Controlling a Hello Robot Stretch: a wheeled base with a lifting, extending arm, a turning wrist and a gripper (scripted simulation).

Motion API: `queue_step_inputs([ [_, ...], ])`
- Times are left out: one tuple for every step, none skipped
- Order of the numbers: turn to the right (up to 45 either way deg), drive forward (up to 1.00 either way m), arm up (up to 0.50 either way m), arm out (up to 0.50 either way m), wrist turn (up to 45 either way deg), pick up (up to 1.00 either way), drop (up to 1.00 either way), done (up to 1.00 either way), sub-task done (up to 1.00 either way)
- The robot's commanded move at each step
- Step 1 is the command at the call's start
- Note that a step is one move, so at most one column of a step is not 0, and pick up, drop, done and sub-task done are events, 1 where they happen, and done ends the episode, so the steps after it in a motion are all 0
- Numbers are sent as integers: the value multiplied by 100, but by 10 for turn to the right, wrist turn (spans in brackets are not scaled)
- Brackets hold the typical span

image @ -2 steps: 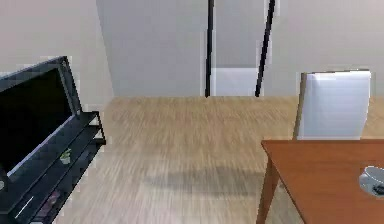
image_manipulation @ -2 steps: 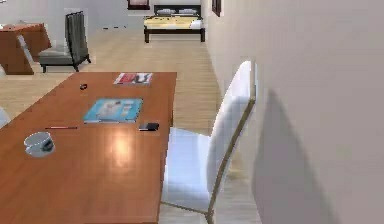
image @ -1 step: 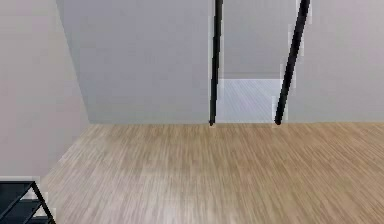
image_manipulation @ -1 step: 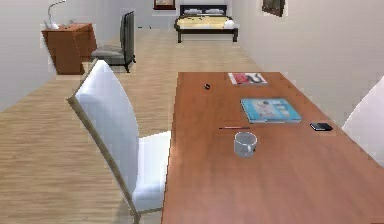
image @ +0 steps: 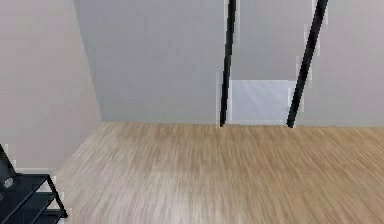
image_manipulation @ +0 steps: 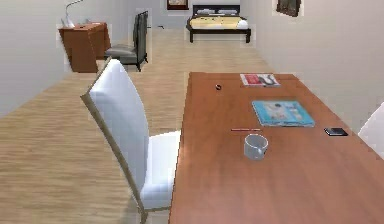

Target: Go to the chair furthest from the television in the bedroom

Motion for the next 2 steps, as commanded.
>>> queue_step_inputs([
  [0, 25, 0, 0, 0, 0, 0, 0, 0],
  [450, 0, 0, 0, 0, 0, 0, 0, 0],
])
